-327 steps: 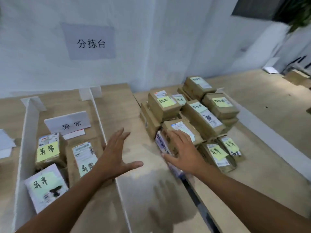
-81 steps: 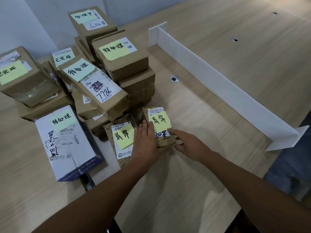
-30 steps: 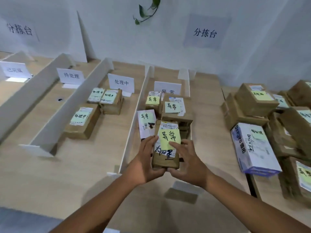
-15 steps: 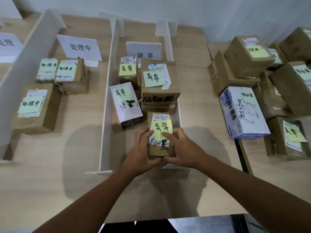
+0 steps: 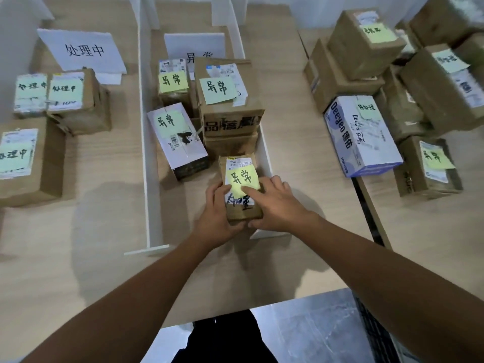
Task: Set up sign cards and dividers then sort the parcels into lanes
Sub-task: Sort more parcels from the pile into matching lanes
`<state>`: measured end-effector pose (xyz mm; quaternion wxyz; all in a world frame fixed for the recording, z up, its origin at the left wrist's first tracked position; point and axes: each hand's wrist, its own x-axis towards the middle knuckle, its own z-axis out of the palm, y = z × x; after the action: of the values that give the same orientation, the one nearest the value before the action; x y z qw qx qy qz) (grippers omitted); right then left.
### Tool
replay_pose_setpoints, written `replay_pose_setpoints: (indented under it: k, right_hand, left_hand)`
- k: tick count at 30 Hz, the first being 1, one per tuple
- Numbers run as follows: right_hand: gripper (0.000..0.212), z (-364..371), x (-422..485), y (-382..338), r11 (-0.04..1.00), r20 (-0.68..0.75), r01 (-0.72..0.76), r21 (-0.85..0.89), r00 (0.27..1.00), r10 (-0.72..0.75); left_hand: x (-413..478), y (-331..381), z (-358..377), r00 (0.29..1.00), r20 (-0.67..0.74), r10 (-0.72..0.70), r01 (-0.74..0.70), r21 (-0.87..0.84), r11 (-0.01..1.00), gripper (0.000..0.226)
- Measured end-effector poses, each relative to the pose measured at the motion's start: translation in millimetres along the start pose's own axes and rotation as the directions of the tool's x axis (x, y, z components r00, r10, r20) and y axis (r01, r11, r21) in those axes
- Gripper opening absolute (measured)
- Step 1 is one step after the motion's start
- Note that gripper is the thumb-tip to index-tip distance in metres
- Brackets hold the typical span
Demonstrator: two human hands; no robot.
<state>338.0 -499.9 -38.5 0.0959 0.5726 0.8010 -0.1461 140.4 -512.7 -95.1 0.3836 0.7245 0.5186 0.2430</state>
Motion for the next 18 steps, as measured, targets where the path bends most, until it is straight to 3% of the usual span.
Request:
replay_pose_setpoints:
  k: [5, 9, 14, 18]
  right_hand:
    - [0.076, -44.9, -54.5, 6.6, 0.966, -0.179, -0.027, 0.257, 0.981, 0.075]
    - [0.065, -73.4, -120.7, 59.0, 0.913, -0.294, -0.090, 0.397, 0.930, 0.219]
    - [0.063, -80.7, -215.4, 164.4, 0.789, -0.358, -0.223, 0.572, 0.798, 0.485]
    - [0.072, -64.4, -271.1, 256.6, 0.724, -0.314, -0.280, 0.630, 0.761, 0.568]
  left_hand:
    - [-7.7, 30.0, -33.1, 0.985, -0.089, 0.148, -0.147, 0.021, 0.989, 0.090]
    - [21.6, 97.2, -31.3, 0.934, -0.136, 0.331, -0.334, 0.003, 0.943, 0.075]
    - [49.0, 212.5, 47.7, 0.884, 0.003, 0.468, -0.465, -0.115, 0.878, 0.077]
    - [78.6, 269.5, 138.4, 0.866, 0.157, 0.475, -0.446, -0.189, 0.875, 0.089]
